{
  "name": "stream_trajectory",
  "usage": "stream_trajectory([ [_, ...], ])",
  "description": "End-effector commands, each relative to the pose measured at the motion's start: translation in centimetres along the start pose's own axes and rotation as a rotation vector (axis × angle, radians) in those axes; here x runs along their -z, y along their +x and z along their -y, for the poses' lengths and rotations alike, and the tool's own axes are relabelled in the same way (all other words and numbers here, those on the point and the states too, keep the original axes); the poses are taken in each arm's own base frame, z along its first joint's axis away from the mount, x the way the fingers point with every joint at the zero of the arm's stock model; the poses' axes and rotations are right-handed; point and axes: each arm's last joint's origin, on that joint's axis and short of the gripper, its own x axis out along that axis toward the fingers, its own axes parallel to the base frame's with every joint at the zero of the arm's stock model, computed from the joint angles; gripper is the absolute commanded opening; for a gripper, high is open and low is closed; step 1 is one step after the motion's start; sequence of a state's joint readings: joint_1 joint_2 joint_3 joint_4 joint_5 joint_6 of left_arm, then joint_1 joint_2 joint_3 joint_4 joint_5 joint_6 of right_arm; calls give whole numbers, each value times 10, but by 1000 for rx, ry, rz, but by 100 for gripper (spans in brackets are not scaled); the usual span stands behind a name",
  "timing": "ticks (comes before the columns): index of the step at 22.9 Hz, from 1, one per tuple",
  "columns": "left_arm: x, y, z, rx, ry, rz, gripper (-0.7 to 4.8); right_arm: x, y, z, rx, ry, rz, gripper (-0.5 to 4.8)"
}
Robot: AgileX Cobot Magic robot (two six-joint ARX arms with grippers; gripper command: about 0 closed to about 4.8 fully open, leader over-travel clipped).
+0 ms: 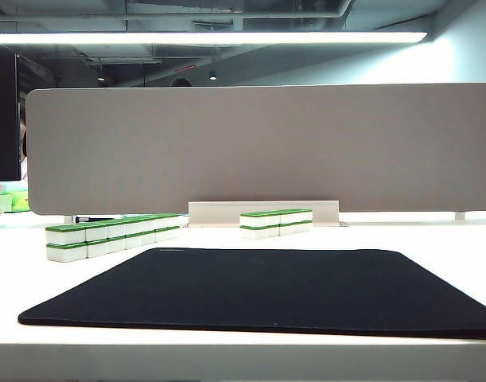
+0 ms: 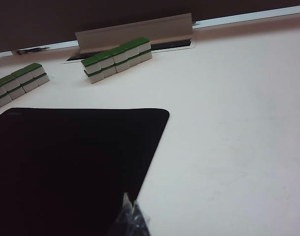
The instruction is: Take a mahjong tile from the mahjong wall and then place it on the table close to you.
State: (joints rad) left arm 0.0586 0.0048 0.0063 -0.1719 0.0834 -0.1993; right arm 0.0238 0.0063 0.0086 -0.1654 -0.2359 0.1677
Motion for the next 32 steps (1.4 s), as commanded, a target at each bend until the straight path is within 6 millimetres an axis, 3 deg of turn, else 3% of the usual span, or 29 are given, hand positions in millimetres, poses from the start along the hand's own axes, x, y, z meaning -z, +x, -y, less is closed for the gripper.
stream_trajectory([
  [1, 0, 0, 0, 10, -1, -9, -2, -1, 0, 0, -7, -1, 22, -1],
  [8, -2, -1, 1, 10, -74, -9, -2, -5, -1, -1, -13, 36, 53, -2],
  [18, -30, -12, 8, 48, -62, 67, -2, -34, -13, -8, 9, 27, 106, -2],
  [32, -29, -12, 10, 129, -60, 37, -3, -62, -32, -18, 1, 28, 98, -2],
])
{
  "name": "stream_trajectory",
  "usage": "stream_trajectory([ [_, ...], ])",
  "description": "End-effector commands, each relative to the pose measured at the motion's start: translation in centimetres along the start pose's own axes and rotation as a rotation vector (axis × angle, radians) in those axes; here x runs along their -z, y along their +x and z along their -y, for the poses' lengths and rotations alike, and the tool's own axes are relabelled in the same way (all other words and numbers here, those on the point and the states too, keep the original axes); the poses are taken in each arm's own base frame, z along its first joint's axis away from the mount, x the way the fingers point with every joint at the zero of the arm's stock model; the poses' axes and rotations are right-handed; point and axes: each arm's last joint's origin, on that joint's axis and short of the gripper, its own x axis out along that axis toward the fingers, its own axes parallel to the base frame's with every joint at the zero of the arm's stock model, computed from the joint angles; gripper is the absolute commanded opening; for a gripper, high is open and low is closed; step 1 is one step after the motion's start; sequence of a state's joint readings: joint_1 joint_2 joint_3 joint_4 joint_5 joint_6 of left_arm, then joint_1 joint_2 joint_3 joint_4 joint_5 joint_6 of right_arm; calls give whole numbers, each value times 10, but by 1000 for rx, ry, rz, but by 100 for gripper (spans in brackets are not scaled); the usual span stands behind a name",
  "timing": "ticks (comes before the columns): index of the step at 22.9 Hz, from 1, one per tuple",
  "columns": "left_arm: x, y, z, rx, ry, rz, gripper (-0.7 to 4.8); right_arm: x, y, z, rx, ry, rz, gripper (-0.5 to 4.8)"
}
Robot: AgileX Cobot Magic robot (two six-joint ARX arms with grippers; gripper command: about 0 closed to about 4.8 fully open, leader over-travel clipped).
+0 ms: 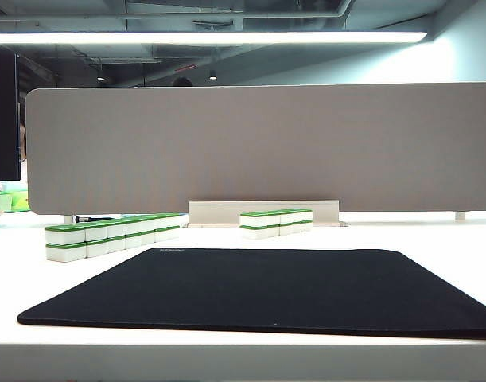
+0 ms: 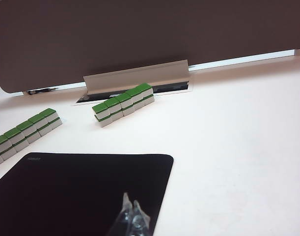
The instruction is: Take a mahjong tile from the mahjong wall and then place it on the table close to you.
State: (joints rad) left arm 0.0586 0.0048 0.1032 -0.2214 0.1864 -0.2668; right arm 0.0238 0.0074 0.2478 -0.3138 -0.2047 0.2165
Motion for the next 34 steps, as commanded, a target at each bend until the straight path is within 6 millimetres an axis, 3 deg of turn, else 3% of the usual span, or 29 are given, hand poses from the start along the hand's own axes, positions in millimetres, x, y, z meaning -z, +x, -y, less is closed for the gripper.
stream_trajectory([
  [1, -3, -1, 2, 23, 2, 13, -3, -5, -3, -3, -28, -1, 5, -2],
  [9, -3, -1, 2, 43, 2, 7, -3, -26, 1, -8, -63, 31, -61, -2],
  [21, -1, -1, 3, 93, -2, -23, -4, -61, 37, -11, -147, 78, -232, -2],
  [28, -1, -1, 4, 106, -4, -31, -4, -59, 50, -12, -222, 103, -306, -2],
  [34, -6, -4, 7, 130, -3, -41, -4, -54, 53, -26, -327, 84, -352, -2],
])
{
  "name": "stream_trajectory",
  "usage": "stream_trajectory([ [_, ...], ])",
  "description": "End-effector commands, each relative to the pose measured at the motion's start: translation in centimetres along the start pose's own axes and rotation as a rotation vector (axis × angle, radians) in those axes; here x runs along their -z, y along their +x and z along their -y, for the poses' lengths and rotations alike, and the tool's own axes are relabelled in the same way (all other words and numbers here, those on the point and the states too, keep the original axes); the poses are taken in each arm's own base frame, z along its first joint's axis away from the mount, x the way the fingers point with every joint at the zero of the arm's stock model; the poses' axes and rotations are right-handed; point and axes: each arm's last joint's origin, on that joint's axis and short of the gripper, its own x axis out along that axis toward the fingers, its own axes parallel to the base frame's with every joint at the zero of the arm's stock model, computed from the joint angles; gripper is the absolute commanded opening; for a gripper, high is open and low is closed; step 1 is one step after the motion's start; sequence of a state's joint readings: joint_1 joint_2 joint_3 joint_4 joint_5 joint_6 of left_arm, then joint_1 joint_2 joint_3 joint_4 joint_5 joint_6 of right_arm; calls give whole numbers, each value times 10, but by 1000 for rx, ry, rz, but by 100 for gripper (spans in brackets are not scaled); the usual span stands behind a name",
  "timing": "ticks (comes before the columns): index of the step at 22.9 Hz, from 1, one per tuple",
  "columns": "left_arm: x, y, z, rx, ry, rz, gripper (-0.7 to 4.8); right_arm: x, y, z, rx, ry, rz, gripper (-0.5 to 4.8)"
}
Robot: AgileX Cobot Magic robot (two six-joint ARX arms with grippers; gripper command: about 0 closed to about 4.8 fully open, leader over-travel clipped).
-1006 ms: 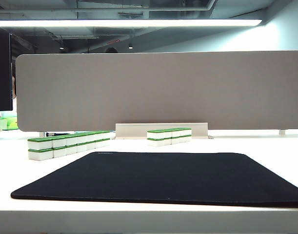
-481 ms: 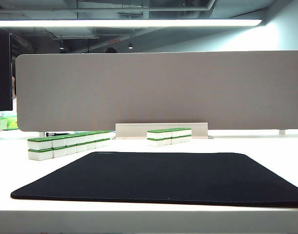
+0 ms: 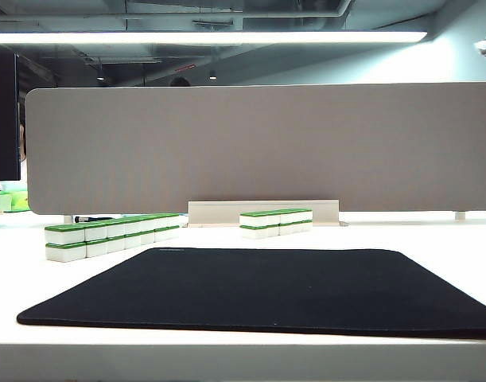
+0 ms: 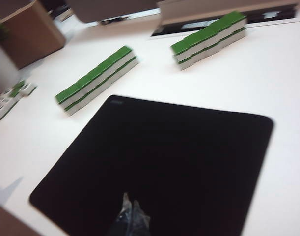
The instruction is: Take a mahjong tile from the mahjong wall and then place it on the table close to you.
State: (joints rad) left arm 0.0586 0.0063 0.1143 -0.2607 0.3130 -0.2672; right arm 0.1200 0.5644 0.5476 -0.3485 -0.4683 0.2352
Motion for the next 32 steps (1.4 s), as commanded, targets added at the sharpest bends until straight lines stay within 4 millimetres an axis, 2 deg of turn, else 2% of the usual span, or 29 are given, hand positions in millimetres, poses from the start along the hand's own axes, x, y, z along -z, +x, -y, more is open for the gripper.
stream_trajectory([
  [1, -10, -4, 5, 18, 9, 28, -4, -1, 3, -7, -52, -22, -9, -2],
  [8, -43, -13, 17, 32, 23, 32, -5, 3, 12, -15, -122, -38, -70, -2],
  [15, -78, -1, 23, 20, 39, -54, -5, 3, 12, -15, -126, -39, -69, -2],
  [18, -99, 15, 23, 3, 40, -133, -5, -2, 12, -17, -140, -62, -16, -1],
  [20, -107, 24, 22, -7, 32, -178, -5, -6, 12, -18, -150, -77, 17, -1],
  [22, -120, 42, 20, -27, 9, -272, -4, -10, 11, -21, -200, -100, 54, -1],
  [28, -137, 74, 14, -47, -23, -366, -2, -10, 12, -21, -214, -103, 56, -1],
  [32, -148, 94, 10, -44, 15, -397, -2, -10, 12, -21, -213, -101, 51, -1],
])
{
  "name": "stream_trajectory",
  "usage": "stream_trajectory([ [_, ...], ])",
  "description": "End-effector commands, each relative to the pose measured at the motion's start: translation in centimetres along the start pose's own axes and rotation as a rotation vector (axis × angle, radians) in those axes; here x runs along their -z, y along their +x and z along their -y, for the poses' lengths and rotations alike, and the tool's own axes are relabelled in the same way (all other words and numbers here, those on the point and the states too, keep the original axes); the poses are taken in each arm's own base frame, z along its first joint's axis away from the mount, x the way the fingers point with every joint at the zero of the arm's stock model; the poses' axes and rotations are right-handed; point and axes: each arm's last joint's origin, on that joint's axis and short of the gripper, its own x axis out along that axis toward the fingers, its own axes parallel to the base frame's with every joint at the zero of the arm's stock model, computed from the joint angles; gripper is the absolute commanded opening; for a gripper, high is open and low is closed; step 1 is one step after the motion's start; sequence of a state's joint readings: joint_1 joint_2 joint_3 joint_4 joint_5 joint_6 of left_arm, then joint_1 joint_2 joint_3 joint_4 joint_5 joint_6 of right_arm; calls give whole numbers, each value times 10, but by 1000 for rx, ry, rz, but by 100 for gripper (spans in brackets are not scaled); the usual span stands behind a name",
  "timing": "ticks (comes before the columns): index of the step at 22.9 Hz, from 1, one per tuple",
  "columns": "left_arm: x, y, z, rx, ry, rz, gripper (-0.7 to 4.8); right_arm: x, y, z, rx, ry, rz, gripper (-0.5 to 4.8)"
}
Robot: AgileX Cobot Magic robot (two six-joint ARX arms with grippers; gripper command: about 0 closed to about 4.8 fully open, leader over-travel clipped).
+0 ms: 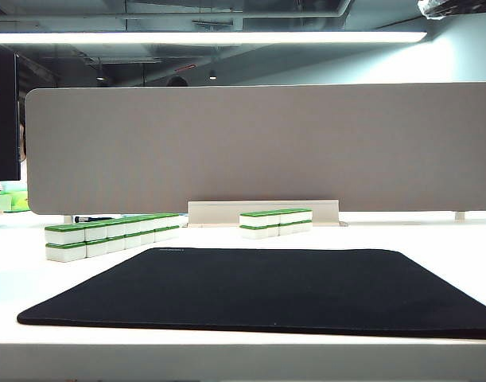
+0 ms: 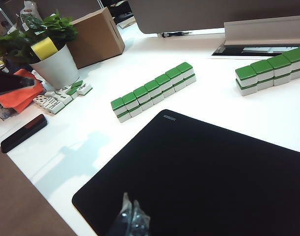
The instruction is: Take a mahjong tile from the mahjong wall and then place it on the table close to you.
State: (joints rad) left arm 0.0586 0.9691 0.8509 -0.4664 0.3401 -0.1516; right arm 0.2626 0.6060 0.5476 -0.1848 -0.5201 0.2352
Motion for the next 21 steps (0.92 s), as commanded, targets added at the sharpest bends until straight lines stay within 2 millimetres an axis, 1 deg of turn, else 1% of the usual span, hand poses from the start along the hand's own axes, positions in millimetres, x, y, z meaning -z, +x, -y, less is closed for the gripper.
stream_trajectory([
  [1, -13, 6, 0, 6, 53, 5, -2, -2, -1, -1, -9, -6, 9, -1],
  [5, -20, 16, -2, 4, 47, -17, -2, -2, -1, -1, -9, -6, 9, -1],
  [6, -21, 21, -4, 2, 55, -30, -2, -2, -1, -1, -9, -6, 9, -1],
  [11, -25, 36, -9, -3, 54, -69, -2, -2, -1, -1, -9, -6, 9, -1],
  [13, -32, 45, -11, -3, 75, -89, 0, -2, -1, -1, -9, -5, 8, -1],
  [16, -46, 58, -11, -8, 76, -134, 60, -2, -1, -1, -8, -3, 4, -1],
  [18, -55, 64, -12, -10, 71, -153, 80, -2, -1, -1, -8, -3, 5, -1],
  [21, -75, 77, -13, -12, 89, -193, 85, -1, -1, -1, -7, -1, 1, -1],
])
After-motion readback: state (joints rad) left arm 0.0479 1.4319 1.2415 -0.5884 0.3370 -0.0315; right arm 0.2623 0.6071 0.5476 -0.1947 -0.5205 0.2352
